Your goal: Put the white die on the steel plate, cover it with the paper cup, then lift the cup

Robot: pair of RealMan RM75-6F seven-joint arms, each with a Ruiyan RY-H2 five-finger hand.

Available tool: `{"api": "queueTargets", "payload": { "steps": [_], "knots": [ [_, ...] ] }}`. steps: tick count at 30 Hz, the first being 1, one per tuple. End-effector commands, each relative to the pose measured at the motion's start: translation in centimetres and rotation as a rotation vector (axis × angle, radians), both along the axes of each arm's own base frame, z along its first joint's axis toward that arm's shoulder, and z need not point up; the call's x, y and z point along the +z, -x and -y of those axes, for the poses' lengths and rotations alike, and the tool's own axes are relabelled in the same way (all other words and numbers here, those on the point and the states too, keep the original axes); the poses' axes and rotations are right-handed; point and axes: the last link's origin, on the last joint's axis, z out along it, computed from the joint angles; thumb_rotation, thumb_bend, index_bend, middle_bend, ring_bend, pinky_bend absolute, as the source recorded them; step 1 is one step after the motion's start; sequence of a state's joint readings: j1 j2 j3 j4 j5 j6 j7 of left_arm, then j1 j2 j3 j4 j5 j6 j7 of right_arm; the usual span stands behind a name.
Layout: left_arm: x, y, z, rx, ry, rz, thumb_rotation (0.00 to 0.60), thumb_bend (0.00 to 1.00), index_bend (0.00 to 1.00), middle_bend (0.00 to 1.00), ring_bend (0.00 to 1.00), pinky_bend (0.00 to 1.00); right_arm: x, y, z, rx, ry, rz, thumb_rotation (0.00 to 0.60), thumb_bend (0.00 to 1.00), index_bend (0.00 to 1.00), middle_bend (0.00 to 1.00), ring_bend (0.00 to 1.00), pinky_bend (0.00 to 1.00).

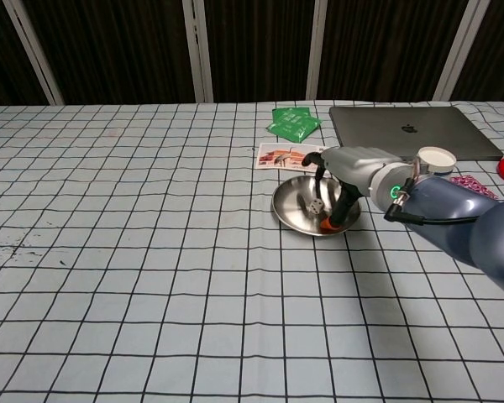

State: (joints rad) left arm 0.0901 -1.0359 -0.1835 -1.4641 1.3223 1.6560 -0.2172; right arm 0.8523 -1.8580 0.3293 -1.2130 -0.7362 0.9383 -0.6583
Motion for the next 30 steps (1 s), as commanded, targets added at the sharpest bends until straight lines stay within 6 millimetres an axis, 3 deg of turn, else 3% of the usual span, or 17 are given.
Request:
{"api": "queueTargets", "payload": {
  "steps": [1, 7, 16, 21, 24, 30],
  "knots": [
    [0.0, 0.0, 0.0, -0.001, -0.001, 0.001, 0.6, 0.27, 0.34, 0.01, 0.0, 0.0, 0.2, -0.3, 0.0, 0.006, 0.004, 0.006, 0.6, 0.16, 0.0, 0.17, 0.13, 0.0],
    [0.0, 0.0, 0.0, -0.002, 0.0, 0.005, 0.6, 0.27, 0.34, 0.01, 0.0, 0.0, 1.9, -1.4, -0.3, 0.044, 0.036, 0.018, 0.6, 0.16, 0.0, 0.16, 0.13, 0.0],
    [-0.3, -0.3, -0.3, -0.024, 0.019, 0.011, 0.6, 0.27, 0.34, 0.01, 0.0, 0.0, 9.1, -2.8, -0.8, 0.101, 0.183, 0.007, 0.6, 0.16, 0.0, 0.15, 0.13, 0.0],
    [-0.5, -0.5, -0.2, -0.031, 0.027, 0.008, 0.6, 0.27, 0.34, 0.01, 0.0, 0.0, 12.7, -0.7, -1.3, 0.063, 0.227, -0.058, 0.6, 0.16, 0.03, 0.15, 0.13, 0.0],
    [-0.5, -0.6, -0.1, -0.033, 0.019, 0.007, 0.6, 0.27, 0.34, 0.01, 0.0, 0.0, 14.0, 1.3, -2.1, 0.012, 0.201, -0.097, 0.6, 0.16, 0.03, 0.15, 0.13, 0.0],
    [-0.6, -0.7, -0.2, -0.031, 0.02, 0.001, 0.6, 0.27, 0.34, 0.01, 0.0, 0.0, 15.4, 3.4, -2.4, -0.023, 0.192, -0.13, 0.6, 0.16, 0.07, 0.15, 0.13, 0.0]
  ]
}}
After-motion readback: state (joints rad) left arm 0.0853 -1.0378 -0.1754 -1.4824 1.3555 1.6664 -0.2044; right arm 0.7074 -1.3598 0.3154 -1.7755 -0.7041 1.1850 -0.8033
